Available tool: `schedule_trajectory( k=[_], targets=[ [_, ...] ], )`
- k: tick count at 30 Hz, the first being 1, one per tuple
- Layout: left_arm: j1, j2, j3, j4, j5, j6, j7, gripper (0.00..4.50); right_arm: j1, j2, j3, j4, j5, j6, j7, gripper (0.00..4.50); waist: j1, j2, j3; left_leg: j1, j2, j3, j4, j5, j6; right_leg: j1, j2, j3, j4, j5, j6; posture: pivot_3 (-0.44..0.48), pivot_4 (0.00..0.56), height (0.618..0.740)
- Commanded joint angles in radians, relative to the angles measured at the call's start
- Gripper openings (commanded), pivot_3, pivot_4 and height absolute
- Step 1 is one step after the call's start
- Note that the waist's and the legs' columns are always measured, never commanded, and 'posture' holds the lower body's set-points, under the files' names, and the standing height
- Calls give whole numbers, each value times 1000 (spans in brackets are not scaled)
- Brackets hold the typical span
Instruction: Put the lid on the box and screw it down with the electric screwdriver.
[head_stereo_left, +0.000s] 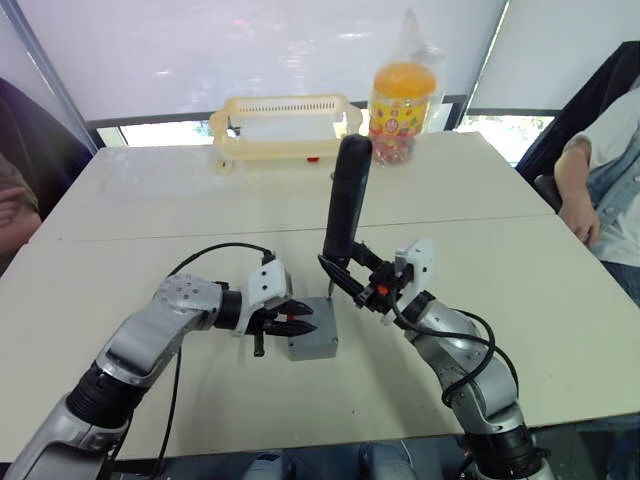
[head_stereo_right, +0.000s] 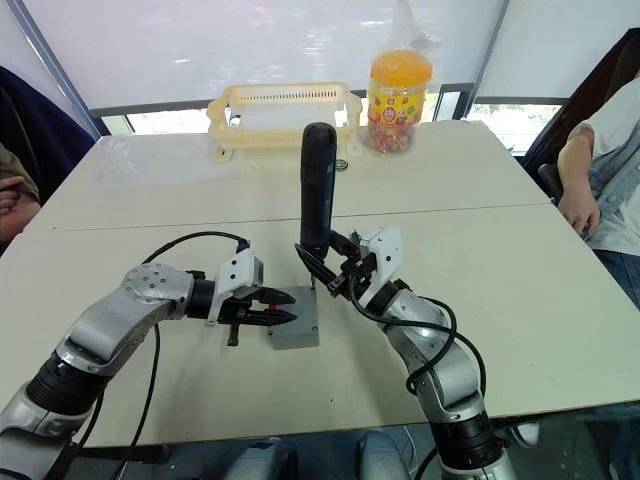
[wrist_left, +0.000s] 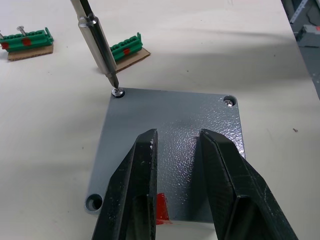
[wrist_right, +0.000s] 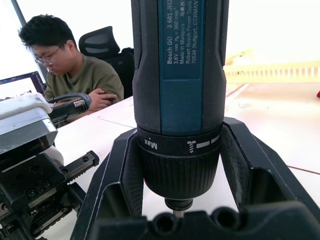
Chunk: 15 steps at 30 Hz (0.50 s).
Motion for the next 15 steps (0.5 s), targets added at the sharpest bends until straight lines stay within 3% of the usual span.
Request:
schedule_trajectory(
  k=[1,15],
  targets=[
    [6,1,-12,-5,11,10,1,1319,-19,13,-8,-69,17,-17,0,1769,0,0,0,0,0,0,0,0,0,0,0,0,0,0,0,0,150,740],
    [14,6,-9,-17,11,17,6,1319,12,14,21,-24,-16,-53,18,1769,-1,0,0,0,0,0,0,0,0,0,0,0,0,0,0,0,150,740]
  ],
)
